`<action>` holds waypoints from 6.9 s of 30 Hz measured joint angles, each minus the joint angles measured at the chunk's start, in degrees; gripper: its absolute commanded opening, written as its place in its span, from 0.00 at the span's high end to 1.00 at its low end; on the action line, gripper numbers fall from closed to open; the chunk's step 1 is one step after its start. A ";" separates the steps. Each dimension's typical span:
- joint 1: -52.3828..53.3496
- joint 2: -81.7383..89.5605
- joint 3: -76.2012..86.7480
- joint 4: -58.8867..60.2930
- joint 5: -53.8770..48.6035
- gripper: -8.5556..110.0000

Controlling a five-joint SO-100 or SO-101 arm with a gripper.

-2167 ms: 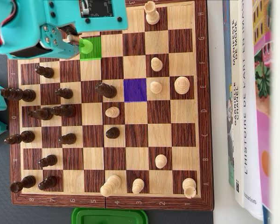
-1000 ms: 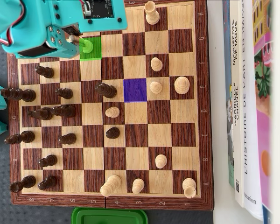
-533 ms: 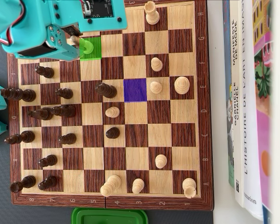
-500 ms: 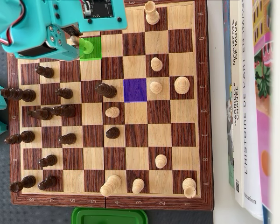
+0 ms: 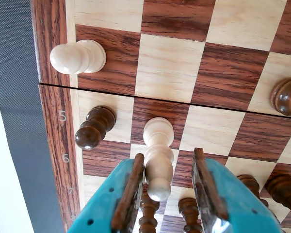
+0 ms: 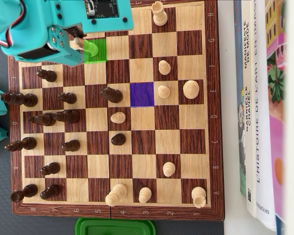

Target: Play chess

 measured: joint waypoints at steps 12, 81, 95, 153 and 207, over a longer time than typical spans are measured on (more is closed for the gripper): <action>0.00 0.53 0.00 0.00 0.00 0.80; 29.18 59.59 34.63 -21.45 -18.02 0.80; 29.18 73.21 50.19 -38.50 -18.02 0.80; 28.65 88.15 69.08 -107.14 -16.08 0.80; 29.00 89.74 69.17 -170.77 -16.08 0.80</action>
